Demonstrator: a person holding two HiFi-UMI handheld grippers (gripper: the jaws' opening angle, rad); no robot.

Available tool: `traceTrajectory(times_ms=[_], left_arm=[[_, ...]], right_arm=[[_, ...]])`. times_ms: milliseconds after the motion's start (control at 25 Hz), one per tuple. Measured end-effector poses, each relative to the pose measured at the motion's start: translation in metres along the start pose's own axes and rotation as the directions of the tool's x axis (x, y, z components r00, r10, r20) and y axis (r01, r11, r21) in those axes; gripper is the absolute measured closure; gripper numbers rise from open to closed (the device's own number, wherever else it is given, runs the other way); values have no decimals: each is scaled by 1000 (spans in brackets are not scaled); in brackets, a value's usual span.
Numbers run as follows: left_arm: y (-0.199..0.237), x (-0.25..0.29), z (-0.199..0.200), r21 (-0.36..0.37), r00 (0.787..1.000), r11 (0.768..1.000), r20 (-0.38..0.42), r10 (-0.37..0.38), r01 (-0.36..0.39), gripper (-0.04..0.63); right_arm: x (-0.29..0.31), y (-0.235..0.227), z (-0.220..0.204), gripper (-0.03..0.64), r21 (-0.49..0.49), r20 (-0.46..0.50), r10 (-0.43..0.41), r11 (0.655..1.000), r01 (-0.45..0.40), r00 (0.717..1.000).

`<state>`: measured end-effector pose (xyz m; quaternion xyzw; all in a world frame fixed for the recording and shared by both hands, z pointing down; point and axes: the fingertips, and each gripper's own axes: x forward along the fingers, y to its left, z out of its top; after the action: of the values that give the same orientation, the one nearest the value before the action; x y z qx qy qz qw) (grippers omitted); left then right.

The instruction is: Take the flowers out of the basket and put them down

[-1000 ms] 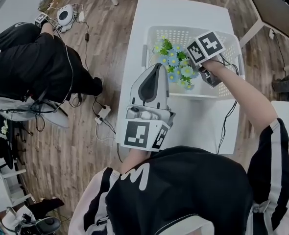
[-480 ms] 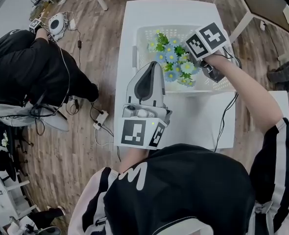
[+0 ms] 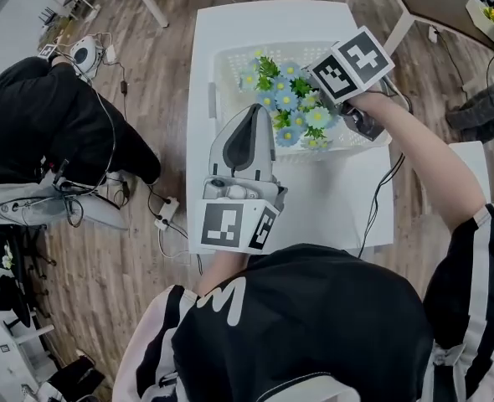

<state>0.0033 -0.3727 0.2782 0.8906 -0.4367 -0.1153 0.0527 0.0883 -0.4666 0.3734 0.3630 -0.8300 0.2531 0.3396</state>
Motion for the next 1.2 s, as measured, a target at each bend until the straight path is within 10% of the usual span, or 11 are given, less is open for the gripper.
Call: traceTrajectory(times_ms=[1200], left_arm=[[-55,-30,-2,65,998,996,23,-56,54,600]], right_arm=[[-78,34,0,546,-14,161,-23,1000,26,987]])
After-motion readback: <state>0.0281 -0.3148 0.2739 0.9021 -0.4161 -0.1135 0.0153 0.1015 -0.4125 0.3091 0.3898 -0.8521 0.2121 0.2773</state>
